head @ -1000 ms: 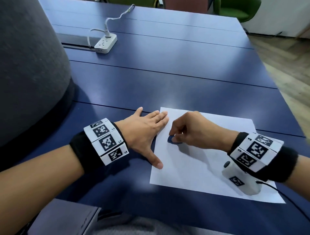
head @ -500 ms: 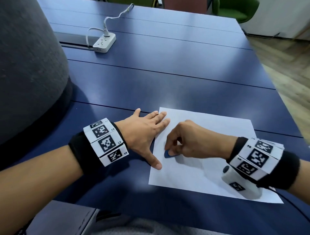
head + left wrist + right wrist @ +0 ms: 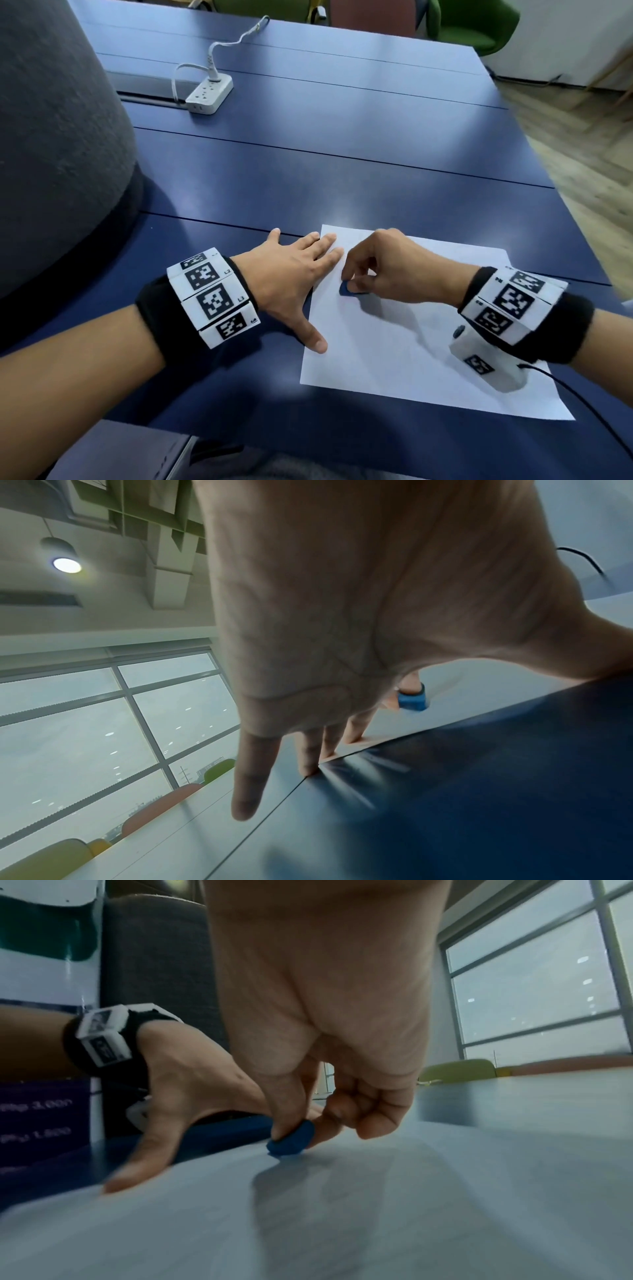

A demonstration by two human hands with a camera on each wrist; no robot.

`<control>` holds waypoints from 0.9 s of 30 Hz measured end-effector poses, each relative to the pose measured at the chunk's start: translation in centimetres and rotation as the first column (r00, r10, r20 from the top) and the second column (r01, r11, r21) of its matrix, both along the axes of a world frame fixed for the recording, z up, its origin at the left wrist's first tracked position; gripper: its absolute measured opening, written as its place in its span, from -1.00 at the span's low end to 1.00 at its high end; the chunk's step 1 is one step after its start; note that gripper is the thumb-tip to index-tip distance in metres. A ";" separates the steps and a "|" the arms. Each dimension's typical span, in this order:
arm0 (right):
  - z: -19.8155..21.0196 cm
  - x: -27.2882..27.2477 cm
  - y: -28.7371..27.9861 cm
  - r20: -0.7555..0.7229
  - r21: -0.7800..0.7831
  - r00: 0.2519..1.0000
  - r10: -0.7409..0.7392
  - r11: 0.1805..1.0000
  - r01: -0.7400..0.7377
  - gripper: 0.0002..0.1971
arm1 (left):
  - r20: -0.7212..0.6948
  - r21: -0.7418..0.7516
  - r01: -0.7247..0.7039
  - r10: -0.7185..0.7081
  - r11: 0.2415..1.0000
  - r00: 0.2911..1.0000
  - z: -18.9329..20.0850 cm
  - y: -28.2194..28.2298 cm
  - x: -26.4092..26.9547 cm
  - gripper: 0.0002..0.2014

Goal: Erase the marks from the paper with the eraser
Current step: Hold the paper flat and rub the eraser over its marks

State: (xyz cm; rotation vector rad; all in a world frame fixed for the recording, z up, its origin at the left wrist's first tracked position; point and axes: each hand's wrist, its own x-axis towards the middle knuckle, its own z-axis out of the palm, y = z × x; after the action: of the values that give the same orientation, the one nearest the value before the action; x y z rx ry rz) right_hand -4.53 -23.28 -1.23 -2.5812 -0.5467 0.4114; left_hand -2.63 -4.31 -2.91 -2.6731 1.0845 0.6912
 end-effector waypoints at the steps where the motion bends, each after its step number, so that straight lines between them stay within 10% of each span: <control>1: 0.0 -0.7 0.0 -0.034 0.008 0.999 0.028 1.000 -0.028 -0.94 | -0.004 0.004 -0.004 0.004 1.000 1.000 0.0 0.0 0.0 0.40; 16: -0.3 -3.0 0.3 -0.170 0.019 0.971 0.168 0.986 -0.167 -0.92 | -0.001 0.033 -0.002 0.002 0.999 1.000 -0.3 -0.1 -0.1 0.42; 22: -1.0 2.1 -0.9 0.017 0.045 0.990 -0.138 0.990 0.137 -0.94 | 0.010 0.042 0.003 -0.003 0.999 1.000 0.1 -0.3 -0.1 0.44; 27: -0.8 0.6 -0.5 -0.068 0.011 0.997 -0.047 0.999 0.047 -0.96 | -0.019 0.032 -0.010 0.010 0.999 1.000 -0.1 0.0 -0.1 0.45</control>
State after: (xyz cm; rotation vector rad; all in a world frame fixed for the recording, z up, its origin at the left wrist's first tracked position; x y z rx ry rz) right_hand -3.94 -23.81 -2.08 -2.5523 -0.4627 0.4752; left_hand -2.73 -4.29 -2.99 -2.6521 1.0566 0.7305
